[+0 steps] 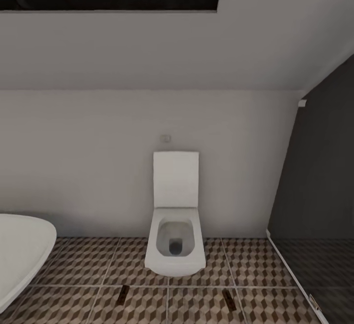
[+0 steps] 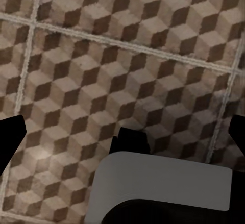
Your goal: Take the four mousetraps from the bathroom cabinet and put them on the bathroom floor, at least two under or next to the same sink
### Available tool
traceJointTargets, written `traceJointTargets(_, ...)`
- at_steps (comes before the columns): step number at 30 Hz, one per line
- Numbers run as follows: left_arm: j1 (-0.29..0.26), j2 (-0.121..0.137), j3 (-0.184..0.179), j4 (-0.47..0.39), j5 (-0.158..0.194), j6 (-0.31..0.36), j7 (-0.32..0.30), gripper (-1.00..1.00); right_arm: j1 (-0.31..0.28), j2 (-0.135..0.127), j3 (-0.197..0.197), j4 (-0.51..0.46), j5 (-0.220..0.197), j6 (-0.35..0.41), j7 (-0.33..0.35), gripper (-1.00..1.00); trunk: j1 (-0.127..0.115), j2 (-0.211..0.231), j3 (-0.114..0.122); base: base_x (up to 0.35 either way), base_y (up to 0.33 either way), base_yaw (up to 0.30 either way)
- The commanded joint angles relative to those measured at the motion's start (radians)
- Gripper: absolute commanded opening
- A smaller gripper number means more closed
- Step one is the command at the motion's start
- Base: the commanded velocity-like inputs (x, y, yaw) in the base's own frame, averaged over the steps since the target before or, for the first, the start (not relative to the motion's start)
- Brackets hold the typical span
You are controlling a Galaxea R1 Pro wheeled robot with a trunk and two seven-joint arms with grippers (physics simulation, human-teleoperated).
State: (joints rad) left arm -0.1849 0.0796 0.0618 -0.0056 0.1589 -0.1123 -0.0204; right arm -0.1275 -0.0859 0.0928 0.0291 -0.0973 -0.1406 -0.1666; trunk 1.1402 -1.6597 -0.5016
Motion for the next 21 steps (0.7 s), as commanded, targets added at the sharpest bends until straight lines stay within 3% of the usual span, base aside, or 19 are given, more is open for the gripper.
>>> traceJointTargets(1, -0.001, -0.001, 0.006, 0.001, 0.004, -0.003, -0.002, 1.0, -0.001, 0.0, 0.008, 0.003, -0.01, -0.006, -0.001, 1.0, -0.004, 0.007, 0.002, 0.0, 0.0, 0.0)
traceJointTargets(10, -0.001, -0.006, 0.006, 0.001, 0.003, -0.003, -0.003, 1.0, -0.001, 0.001, 0.008, 0.003, -0.01, -0.005, -0.001, 1.0, -0.039, 0.07, 0.03, 0.0, 0.0, 0.0)
traceJointTargets(21, -0.001, -0.011, 0.006, 0.0, 0.003, 0.002, 0.005, 1.0, -0.001, 0.0, 0.008, 0.003, -0.01, -0.002, -0.001, 1.0, -0.039, 0.07, 0.03, 0.0, 0.0, 0.0)
